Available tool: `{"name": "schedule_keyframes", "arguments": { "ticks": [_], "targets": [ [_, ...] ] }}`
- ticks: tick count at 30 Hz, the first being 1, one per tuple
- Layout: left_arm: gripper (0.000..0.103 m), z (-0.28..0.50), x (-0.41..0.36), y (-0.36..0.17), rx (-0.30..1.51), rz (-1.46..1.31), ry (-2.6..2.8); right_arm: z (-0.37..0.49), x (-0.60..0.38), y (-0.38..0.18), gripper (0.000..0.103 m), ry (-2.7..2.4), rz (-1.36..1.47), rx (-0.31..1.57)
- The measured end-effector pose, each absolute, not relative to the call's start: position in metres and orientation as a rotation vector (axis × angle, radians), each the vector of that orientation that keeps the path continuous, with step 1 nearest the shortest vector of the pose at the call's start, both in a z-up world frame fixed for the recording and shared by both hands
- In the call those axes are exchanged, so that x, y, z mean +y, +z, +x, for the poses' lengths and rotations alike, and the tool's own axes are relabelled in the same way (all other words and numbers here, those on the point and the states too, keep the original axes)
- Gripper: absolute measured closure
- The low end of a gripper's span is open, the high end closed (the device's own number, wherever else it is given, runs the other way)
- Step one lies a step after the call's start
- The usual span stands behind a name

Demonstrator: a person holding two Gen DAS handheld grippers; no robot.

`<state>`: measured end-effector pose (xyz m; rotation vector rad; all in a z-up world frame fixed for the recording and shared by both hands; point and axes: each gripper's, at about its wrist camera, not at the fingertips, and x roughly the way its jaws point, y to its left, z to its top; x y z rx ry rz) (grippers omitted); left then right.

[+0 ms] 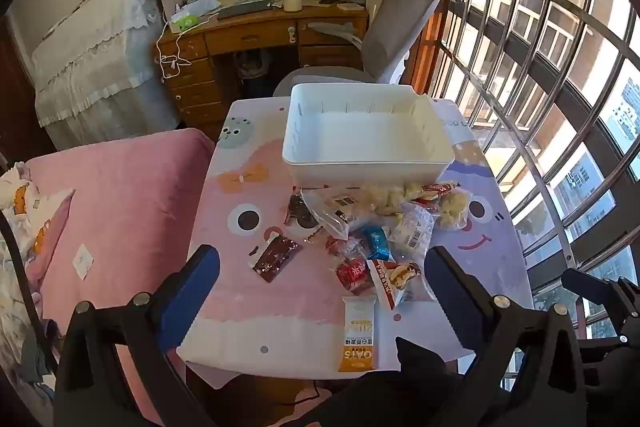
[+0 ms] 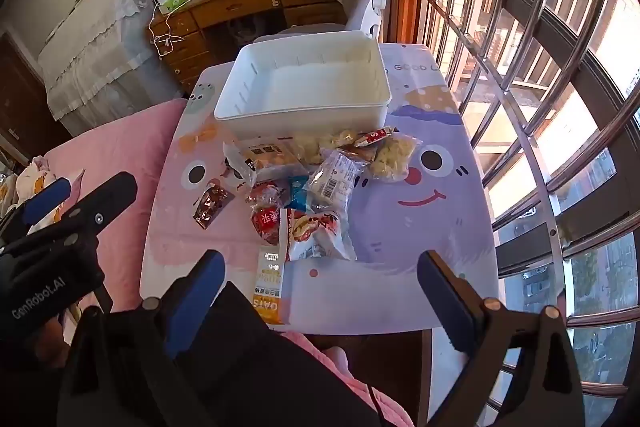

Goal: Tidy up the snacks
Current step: 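Move both tools toward the snack pile on the table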

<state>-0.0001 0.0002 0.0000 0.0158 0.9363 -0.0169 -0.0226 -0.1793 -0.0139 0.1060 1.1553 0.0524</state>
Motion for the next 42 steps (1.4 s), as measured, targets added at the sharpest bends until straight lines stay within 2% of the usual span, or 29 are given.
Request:
{"name": "schedule_keyframes", "arguments": {
  "ticks": [42],
  "targets": [
    [0.002,-0.013,-0.003,0.002,0.936,-0.041,0.013,-0.024,-0.182,-0.016,0.005,0.080,0.108,1.142]
  ]
}}
